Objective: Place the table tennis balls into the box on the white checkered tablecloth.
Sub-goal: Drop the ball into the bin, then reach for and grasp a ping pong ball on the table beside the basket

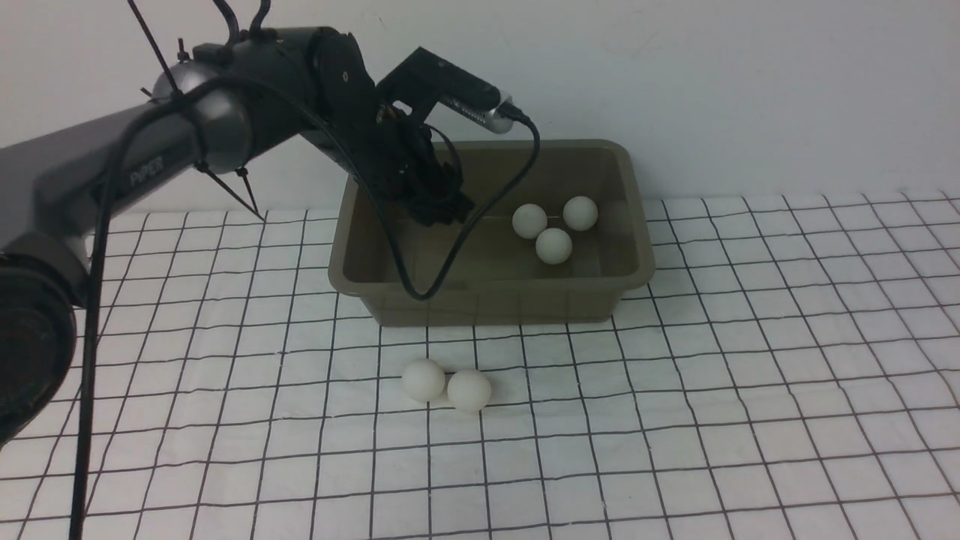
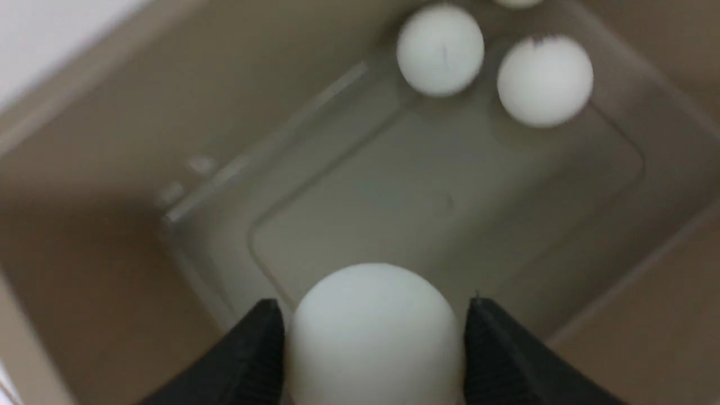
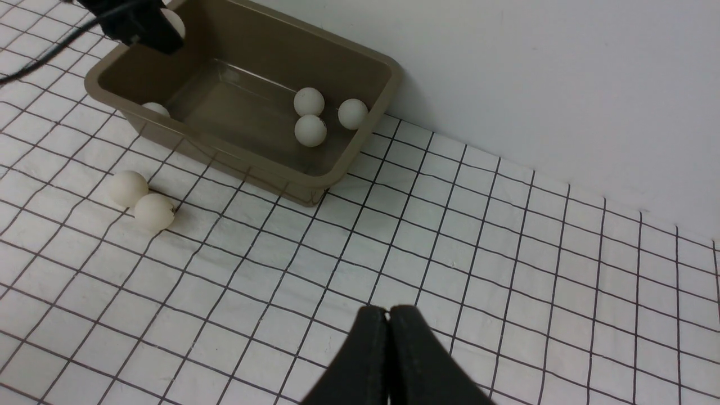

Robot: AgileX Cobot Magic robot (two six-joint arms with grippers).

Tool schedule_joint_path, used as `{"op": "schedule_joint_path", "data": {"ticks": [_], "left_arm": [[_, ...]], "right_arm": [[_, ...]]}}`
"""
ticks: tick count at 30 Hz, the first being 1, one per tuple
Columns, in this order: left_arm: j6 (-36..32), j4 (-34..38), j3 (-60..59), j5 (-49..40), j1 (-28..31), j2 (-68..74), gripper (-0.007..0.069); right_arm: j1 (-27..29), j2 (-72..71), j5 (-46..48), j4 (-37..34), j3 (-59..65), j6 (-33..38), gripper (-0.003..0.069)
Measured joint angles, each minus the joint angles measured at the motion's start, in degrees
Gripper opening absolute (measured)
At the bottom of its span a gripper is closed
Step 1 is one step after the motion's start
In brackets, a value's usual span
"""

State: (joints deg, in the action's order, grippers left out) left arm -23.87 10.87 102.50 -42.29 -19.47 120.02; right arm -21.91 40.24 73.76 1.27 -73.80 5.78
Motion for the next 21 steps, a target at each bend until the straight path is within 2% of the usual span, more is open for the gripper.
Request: {"op": "schedule_joint_path", "data": {"ticks": [4, 9, 10, 13, 21], "left_arm": [[0.7, -2.9, 1.2, -8.0, 0.0, -0.5, 0.0466], [1.3, -3.8, 3.4, -17.2, 0.0, -3.5, 0.047], [1.5, -3.4, 3.9, -21.4, 0.0, -5.8, 0.047], [1.6, -1.9, 4.1, -26.4, 0.0, -9.7, 0.047], [3.6, 2.8, -0.5, -28.2, -0.2, -13.3, 0.047]], "right_arm": [[0.0, 0.0, 0.0, 0.0, 0.0, 0.0, -0.0017], [0.0, -0.1, 0.0, 0.0, 0.0, 0.0, -0.0017], [0.0, -0.3, 0.0, 0.0, 0.0, 0.0, -0.0017], [0.0, -0.4, 0.0, 0.0, 0.0, 0.0, -0.0017], [0.0, -0.4, 0.0, -0.9, 0.0, 0.0, -0.0017]]}}
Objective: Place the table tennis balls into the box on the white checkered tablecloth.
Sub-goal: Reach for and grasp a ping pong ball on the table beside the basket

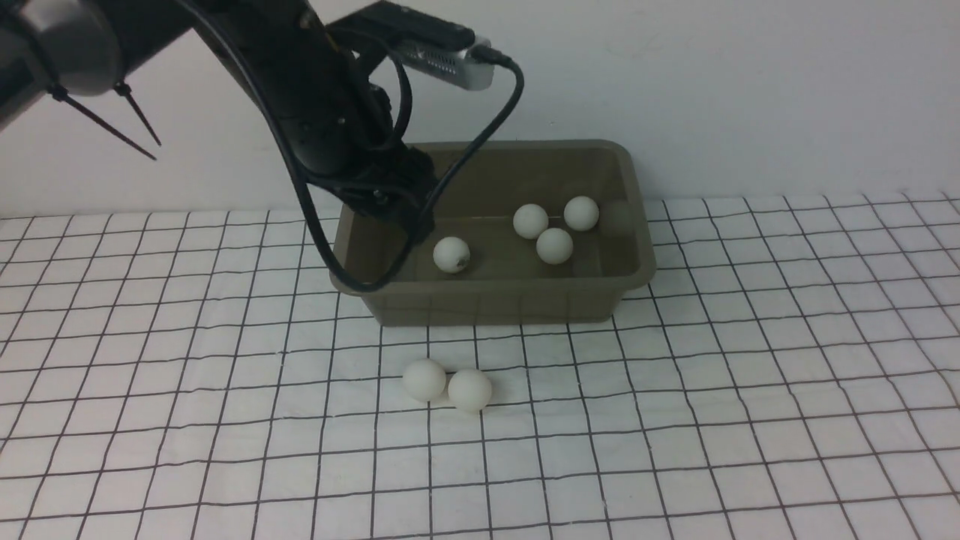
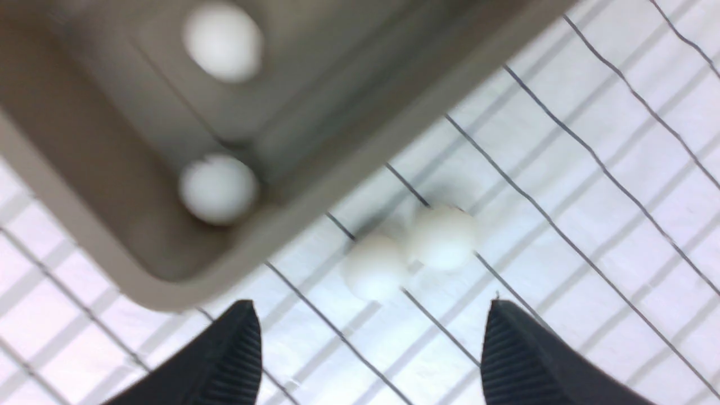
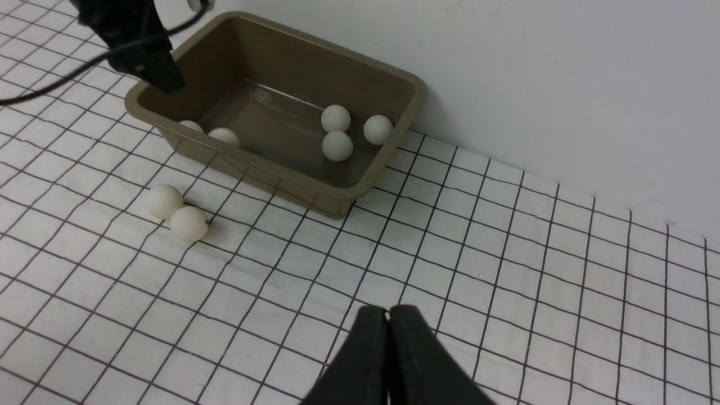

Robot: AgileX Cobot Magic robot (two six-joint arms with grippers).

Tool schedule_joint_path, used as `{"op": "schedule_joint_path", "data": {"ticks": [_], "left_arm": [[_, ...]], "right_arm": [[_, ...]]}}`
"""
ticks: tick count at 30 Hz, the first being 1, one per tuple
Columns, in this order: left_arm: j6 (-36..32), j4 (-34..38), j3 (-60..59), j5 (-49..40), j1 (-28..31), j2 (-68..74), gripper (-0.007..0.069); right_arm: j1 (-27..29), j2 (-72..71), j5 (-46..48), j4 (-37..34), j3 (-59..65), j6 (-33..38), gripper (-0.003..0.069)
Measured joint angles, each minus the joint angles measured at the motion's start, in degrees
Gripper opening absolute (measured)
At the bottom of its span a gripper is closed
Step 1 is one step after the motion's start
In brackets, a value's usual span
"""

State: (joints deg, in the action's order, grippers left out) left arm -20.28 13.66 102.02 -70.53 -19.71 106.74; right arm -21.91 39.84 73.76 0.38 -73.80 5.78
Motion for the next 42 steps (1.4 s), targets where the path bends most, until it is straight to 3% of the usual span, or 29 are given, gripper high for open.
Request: {"op": "schedule_joint_path", "data": {"ticks": [5, 16, 30, 42], "left_arm": [[-1.6, 0.5, -7.3, 0.1, -1.7, 0.0, 0.047], [-17.8, 1.4, -15.0, 7.1, -7.9, 2.0, 0.047], [-18.9, 2.5, -15.0, 19.7, -8.4, 8.2, 0.047], [-18.9, 2.0, -15.0, 21.8, -8.4, 12.5, 0.047]], "right_arm": [[0.0, 0.0, 0.0, -1.0, 0.0, 0.1, -0.0017], [0.0, 0.0, 0.0, -2.2, 0.0, 0.2, -0.0017], [0.0, 0.0, 0.0, -4.6, 0.0, 1.2, -0.0017], [0.0, 0.0, 0.0, -4.9, 0.0, 1.2, -0.0017]]}}
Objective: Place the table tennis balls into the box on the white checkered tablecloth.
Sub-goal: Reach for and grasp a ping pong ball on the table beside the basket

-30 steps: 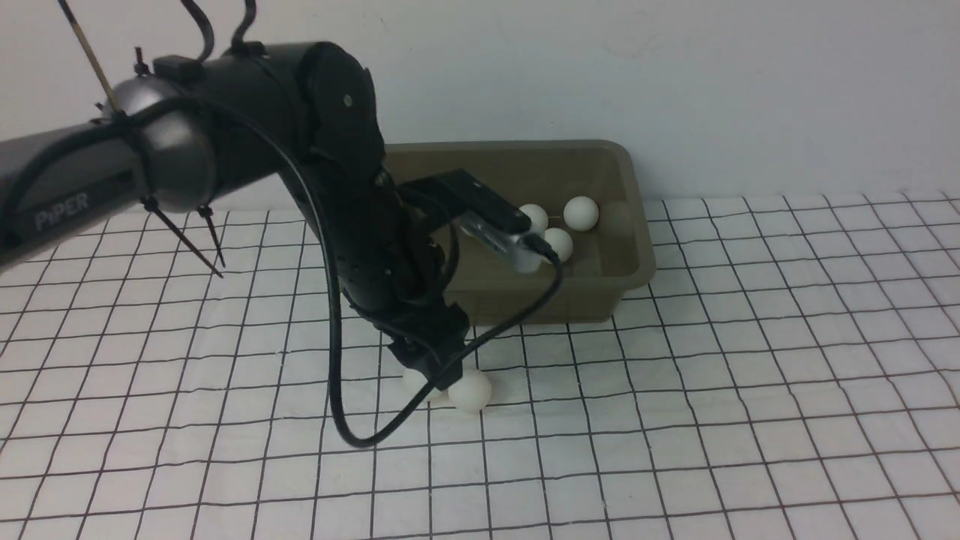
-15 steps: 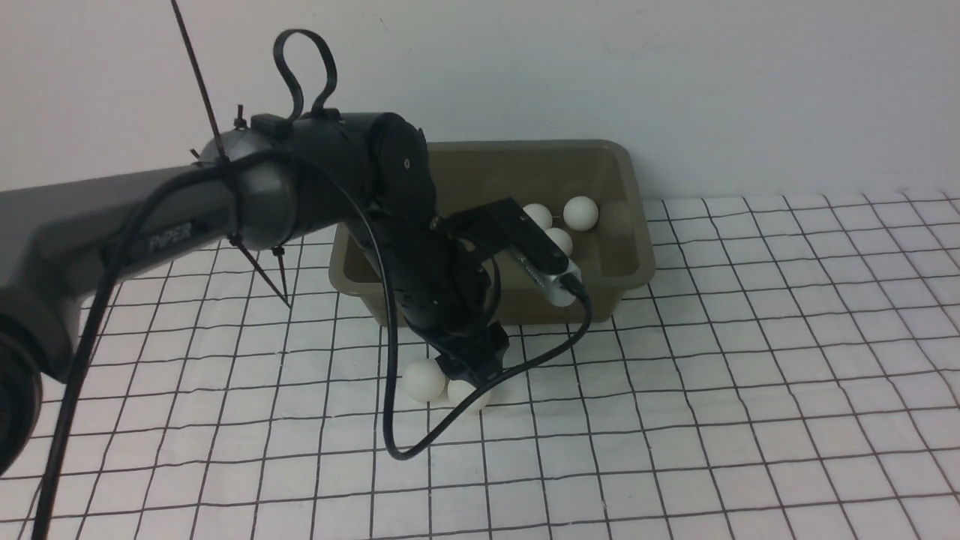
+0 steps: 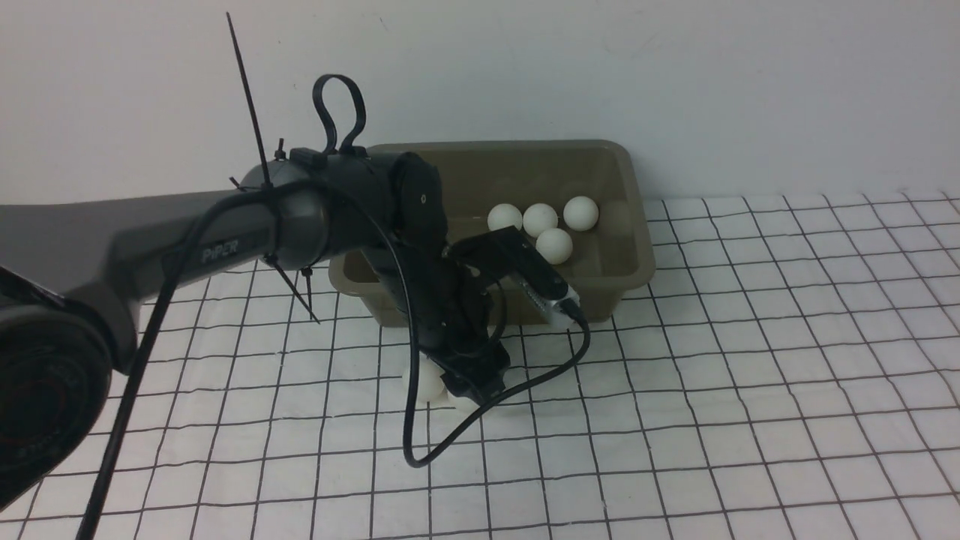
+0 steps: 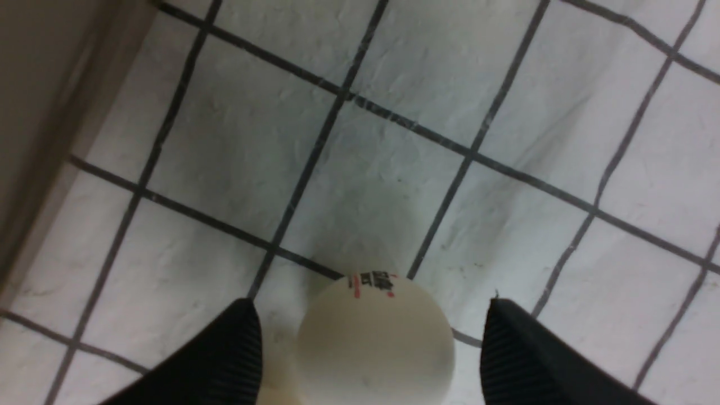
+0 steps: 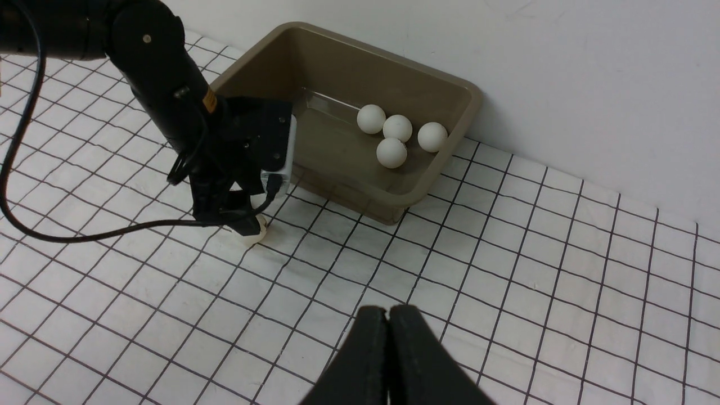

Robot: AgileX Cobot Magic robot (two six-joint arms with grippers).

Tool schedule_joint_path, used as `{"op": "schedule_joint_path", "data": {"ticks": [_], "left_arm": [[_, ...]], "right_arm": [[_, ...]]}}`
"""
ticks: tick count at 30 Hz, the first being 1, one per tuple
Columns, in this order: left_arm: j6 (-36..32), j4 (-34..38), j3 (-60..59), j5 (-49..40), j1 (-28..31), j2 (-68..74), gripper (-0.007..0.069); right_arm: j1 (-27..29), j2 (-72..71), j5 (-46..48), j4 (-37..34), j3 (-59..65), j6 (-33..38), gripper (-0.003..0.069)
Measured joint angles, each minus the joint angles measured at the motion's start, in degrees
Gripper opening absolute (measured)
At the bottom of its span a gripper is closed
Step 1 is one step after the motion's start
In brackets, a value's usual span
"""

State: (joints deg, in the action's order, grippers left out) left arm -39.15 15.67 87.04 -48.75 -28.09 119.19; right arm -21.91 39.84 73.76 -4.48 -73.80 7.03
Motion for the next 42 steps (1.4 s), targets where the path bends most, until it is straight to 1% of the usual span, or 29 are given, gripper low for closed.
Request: {"op": "schedule_joint_path", "data": {"ticks": [13, 15, 18, 20, 30, 33, 35, 39, 42], "left_arm": [[-0.9, -0.3, 0.6, 1.3, 0.0, 1.7, 0.0461], [-1.0, -0.3, 0.6, 1.6, 0.0, 1.8, 0.0435], [-1.2, -0.3, 0.6, 2.1, 0.0, 1.9, 0.0361], [-1.2, -0.3, 0.6, 2.2, 0.0, 1.9, 0.0328], [-1.2, -0.6, 0.6, 2.2, 0.0, 1.9, 0.0328], [-1.1, -1.6, 0.6, 2.3, 0.0, 1.5, 0.0328], [0.3, -3.4, 0.6, 1.9, 0.0, 1.0, 0.0328], [3.4, -5.6, 3.0, -1.6, 0.0, 0.2, 0.0328], [4.0, -5.5, 5.0, -4.5, 0.0, 0.0, 0.0328]], "right_arm": [[0.0, 0.0, 0.0, 0.0, 0.0, 0.0, -0.0017], [0.0, 0.0, 0.0, 0.0, 0.0, 0.0, -0.0017], [0.0, 0.0, 0.0, 0.0, 0.0, 0.0, -0.0017], [0.0, 0.0, 0.0, 0.0, 0.0, 0.0, -0.0017], [0.0, 0.0, 0.0, 0.0, 0.0, 0.0, -0.0017], [0.0, 0.0, 0.0, 0.0, 0.0, 0.0, -0.0017], [0.0, 0.0, 0.0, 0.1, 0.0, 0.0, -0.0017], [0.0, 0.0, 0.0, 0.1, 0.0, 0.0, -0.0017], [0.0, 0.0, 0.0, 0.1, 0.0, 0.0, -0.0017]]}}
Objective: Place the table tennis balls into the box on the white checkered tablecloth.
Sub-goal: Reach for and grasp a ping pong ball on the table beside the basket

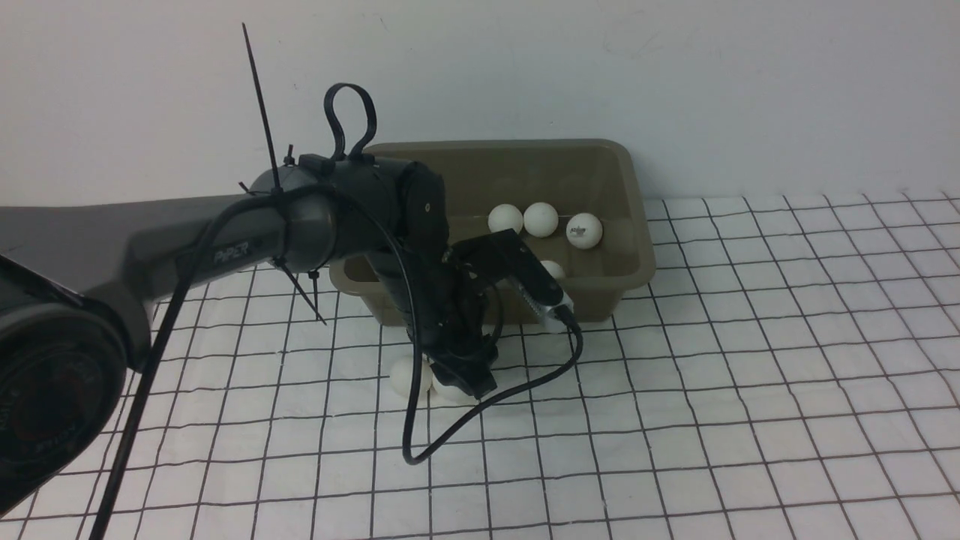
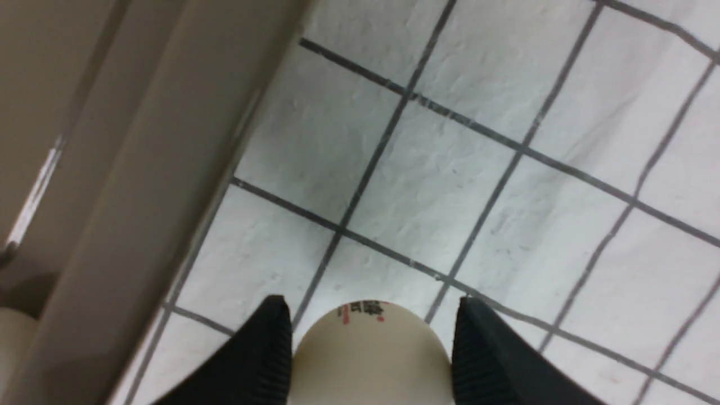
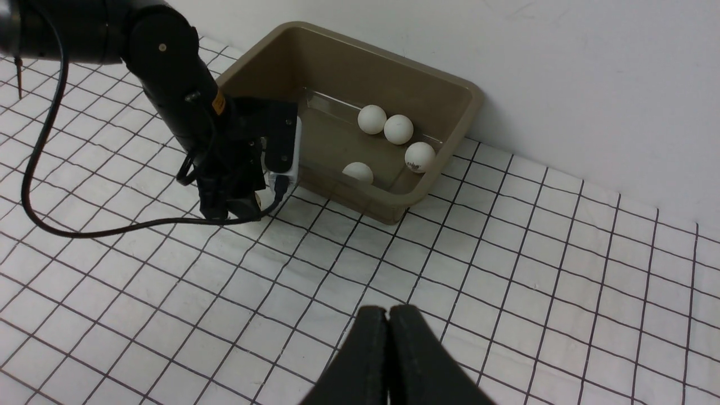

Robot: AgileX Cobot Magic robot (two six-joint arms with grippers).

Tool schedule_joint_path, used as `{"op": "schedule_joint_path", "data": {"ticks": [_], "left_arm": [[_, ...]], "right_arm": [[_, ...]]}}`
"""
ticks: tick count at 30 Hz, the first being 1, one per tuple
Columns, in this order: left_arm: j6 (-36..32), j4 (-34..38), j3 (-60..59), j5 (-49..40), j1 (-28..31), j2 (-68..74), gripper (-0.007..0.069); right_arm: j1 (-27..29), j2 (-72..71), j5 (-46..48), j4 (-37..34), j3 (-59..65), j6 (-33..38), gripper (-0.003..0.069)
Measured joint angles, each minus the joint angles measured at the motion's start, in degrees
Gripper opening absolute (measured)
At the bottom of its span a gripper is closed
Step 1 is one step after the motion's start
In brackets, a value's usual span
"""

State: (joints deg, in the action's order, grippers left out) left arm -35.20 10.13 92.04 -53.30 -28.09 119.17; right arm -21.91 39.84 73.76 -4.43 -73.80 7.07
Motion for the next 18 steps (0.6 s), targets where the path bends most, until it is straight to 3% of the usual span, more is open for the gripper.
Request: {"op": "schedule_joint_path", "data": {"ticks": [11, 14, 18], "left_arm": [[3.1, 1.7, 8.5, -15.9, 0.0, -2.3, 0.0328], [3.4, 1.2, 15.5, -14.9, 0.0, -5.7, 0.0328], [4.6, -2.1, 22.8, -4.4, 0.0, -6.9, 0.0328]], "right_arm": [[0.0, 0.0, 0.0, 0.3, 0.0, 0.2, -0.0017], [0.0, 0.0, 0.0, 1.2, 0.0, 0.2, -0.0017], [0.0, 0.0, 0.0, 1.4, 0.0, 0.2, -0.0017]]}}
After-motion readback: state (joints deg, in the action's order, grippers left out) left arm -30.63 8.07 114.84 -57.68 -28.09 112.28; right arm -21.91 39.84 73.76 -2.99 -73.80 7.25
